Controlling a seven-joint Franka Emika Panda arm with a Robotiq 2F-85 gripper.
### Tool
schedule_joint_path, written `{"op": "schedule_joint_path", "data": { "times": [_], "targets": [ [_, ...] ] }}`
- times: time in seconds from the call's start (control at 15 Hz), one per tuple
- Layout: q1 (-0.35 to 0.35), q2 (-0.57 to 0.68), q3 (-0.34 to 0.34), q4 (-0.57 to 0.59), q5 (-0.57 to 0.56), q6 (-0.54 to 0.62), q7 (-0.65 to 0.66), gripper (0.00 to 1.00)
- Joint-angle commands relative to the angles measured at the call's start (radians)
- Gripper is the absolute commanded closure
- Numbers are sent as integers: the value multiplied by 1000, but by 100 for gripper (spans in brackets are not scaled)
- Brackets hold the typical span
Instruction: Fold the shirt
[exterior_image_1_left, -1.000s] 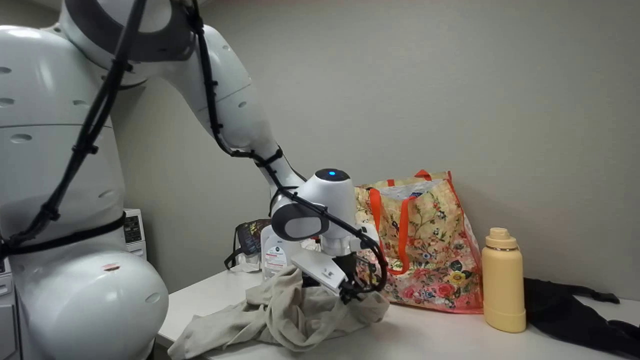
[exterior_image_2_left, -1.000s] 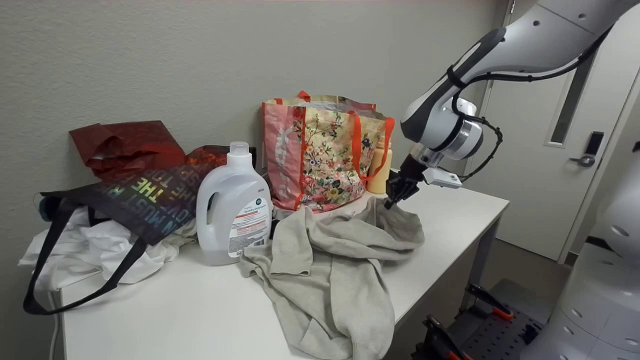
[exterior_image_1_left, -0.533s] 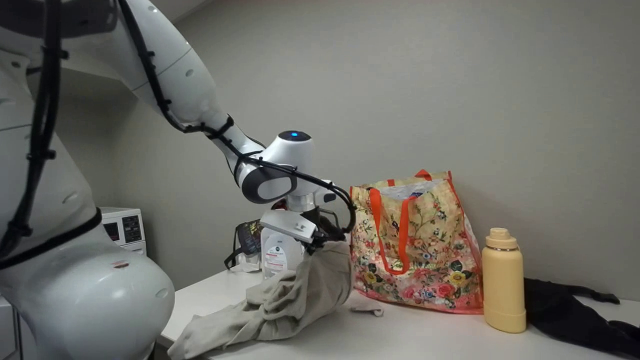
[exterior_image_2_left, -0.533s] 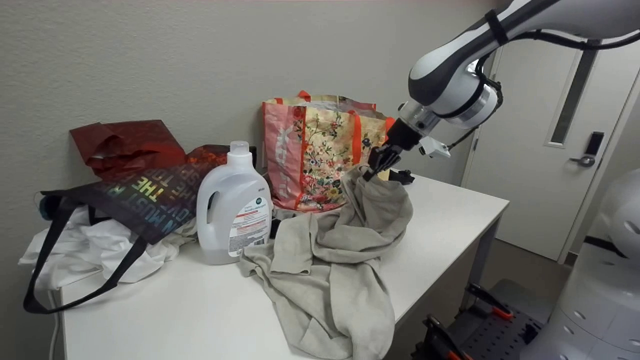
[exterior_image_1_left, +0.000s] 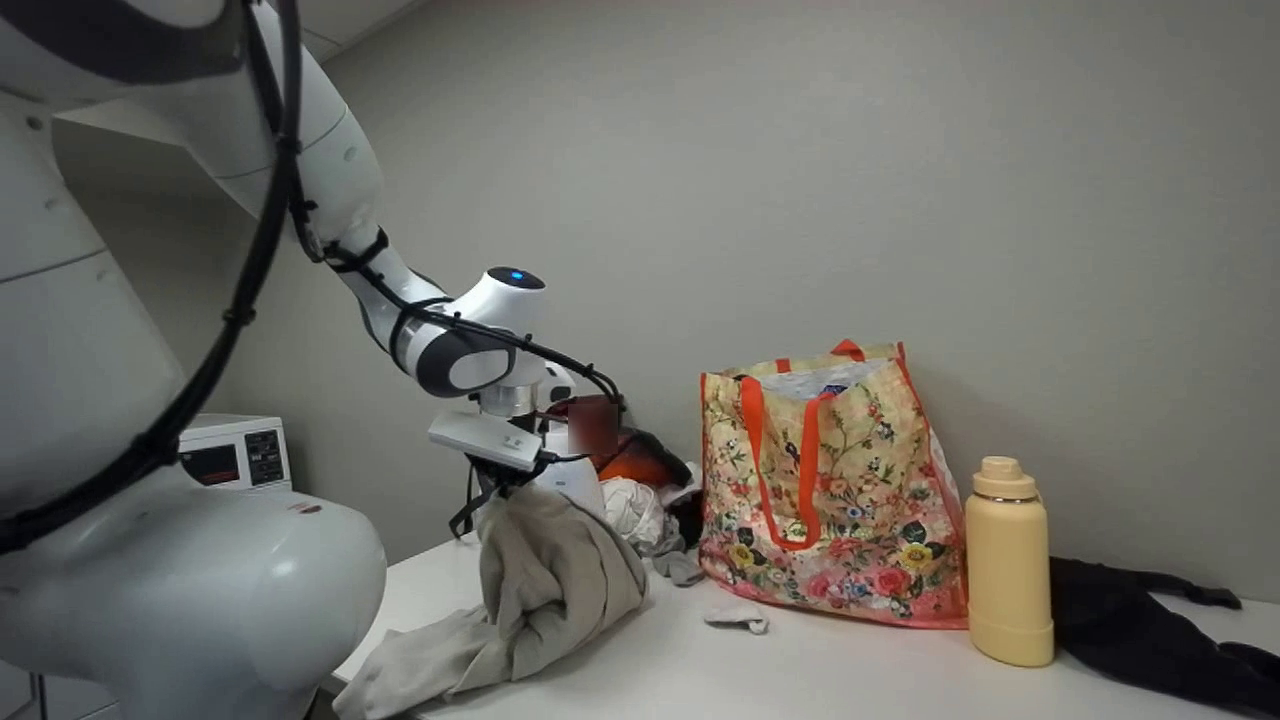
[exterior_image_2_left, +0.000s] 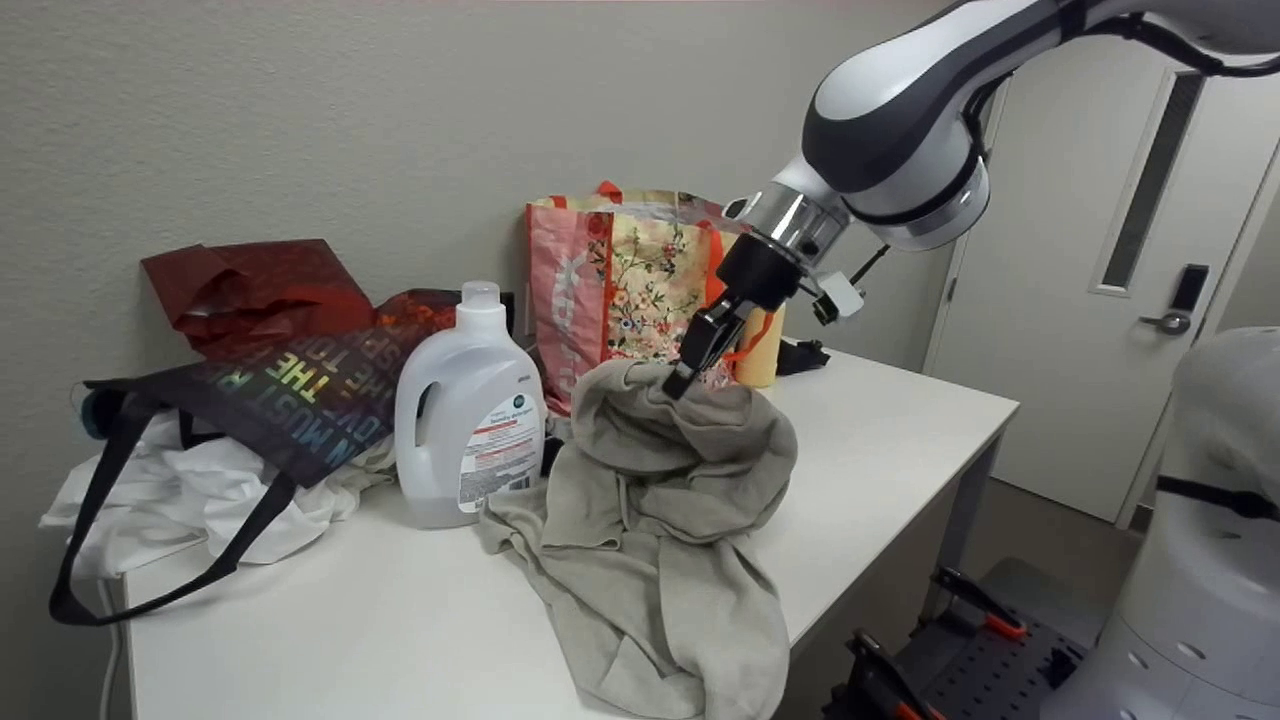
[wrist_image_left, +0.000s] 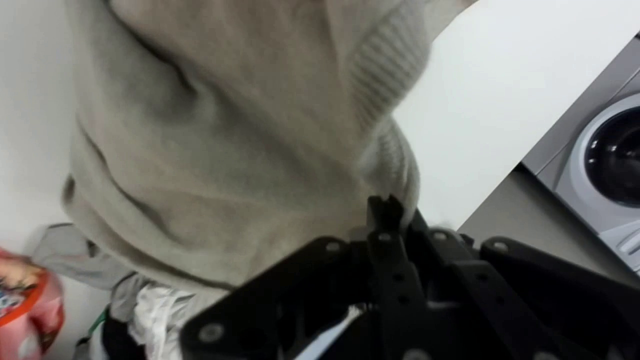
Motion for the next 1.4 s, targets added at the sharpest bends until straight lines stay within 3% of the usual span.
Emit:
{"op": "schedule_joint_path", "data": {
  "times": [0.0,0.2,0.47,0.87,1.33],
  "targets": [
    [72,26,8,6,61,-46,-16,92],
    [115,83,30,14,140,-36,-47,92],
    [135,215,68,47,348,26,-214,93],
    [30,426,178,148,610,40,-430,92],
    [-53,690,262,283,729,80,-433,92]
  ]
}}
